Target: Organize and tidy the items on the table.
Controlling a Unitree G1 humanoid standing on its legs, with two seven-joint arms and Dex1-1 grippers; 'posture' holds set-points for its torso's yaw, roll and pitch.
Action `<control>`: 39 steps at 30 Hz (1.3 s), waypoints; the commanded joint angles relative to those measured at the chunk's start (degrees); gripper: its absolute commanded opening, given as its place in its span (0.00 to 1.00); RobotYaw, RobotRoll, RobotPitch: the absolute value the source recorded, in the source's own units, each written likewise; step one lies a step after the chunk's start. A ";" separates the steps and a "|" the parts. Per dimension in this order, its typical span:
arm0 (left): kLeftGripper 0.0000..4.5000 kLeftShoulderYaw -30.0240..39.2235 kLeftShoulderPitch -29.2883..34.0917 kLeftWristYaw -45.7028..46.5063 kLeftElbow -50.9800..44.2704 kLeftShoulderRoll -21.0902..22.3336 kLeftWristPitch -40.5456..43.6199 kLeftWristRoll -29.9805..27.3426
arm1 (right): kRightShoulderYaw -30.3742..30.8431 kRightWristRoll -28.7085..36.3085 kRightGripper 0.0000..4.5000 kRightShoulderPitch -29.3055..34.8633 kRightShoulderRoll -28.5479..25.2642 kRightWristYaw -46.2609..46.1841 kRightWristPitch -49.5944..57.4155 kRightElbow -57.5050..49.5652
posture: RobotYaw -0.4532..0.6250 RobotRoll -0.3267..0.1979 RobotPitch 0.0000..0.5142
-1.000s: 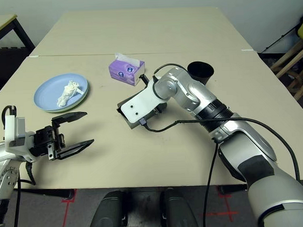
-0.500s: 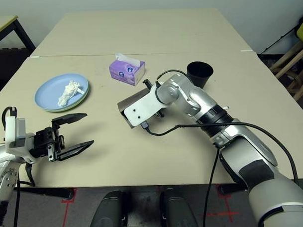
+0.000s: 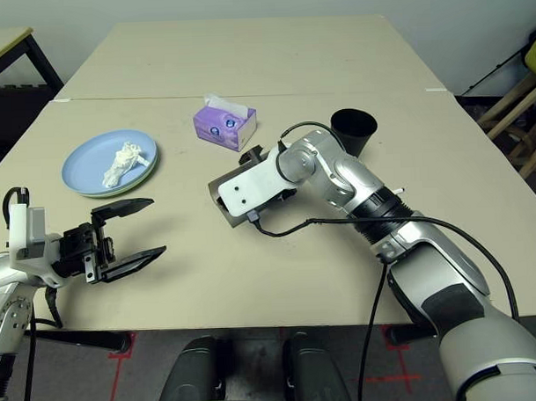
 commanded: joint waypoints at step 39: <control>1.00 0.86 -7.24 0.39 8.33 0.30 -2.20 3.68 | -37.40 46.15 0.98 34.67 0.91 -16.02 21.36 -26.58 | 0.54 0.62 0.11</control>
